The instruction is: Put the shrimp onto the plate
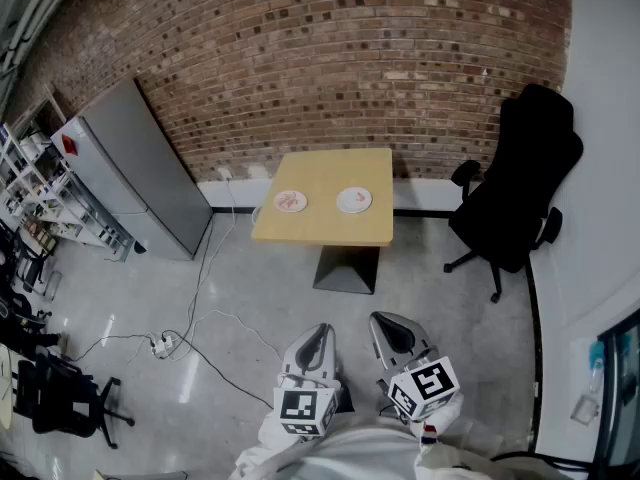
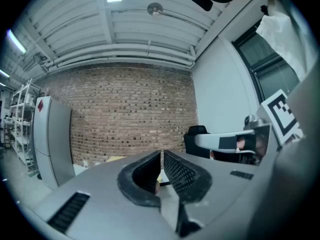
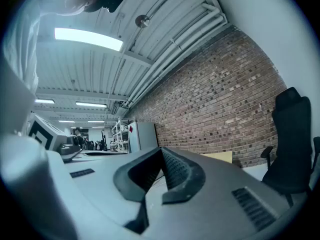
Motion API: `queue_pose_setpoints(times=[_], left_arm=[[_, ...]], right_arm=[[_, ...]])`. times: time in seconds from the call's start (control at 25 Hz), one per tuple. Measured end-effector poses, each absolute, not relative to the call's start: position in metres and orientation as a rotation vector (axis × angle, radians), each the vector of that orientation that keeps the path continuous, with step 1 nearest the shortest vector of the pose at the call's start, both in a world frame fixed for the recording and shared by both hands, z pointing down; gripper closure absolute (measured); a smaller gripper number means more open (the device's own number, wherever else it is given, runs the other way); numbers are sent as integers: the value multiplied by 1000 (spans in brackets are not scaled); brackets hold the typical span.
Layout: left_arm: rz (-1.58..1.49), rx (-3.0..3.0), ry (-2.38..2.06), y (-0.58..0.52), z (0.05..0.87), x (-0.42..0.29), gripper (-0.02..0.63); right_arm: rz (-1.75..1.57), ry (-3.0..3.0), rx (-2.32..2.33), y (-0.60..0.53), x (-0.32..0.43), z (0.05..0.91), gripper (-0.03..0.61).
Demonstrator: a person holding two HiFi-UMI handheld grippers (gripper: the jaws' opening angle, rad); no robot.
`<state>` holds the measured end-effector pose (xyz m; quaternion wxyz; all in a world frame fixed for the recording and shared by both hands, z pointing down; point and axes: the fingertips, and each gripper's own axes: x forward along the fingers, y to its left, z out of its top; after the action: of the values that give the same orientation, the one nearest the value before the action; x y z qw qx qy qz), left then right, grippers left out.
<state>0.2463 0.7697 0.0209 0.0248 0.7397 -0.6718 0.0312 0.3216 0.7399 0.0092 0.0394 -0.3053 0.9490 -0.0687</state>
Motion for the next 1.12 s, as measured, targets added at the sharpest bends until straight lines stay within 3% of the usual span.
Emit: queue_pose_setpoints(times=[1.12], left_arm=[[95,2315,-1967,497,52,-74,586]], right_arm=[[-274,2957,-1175,480,29,27,555]])
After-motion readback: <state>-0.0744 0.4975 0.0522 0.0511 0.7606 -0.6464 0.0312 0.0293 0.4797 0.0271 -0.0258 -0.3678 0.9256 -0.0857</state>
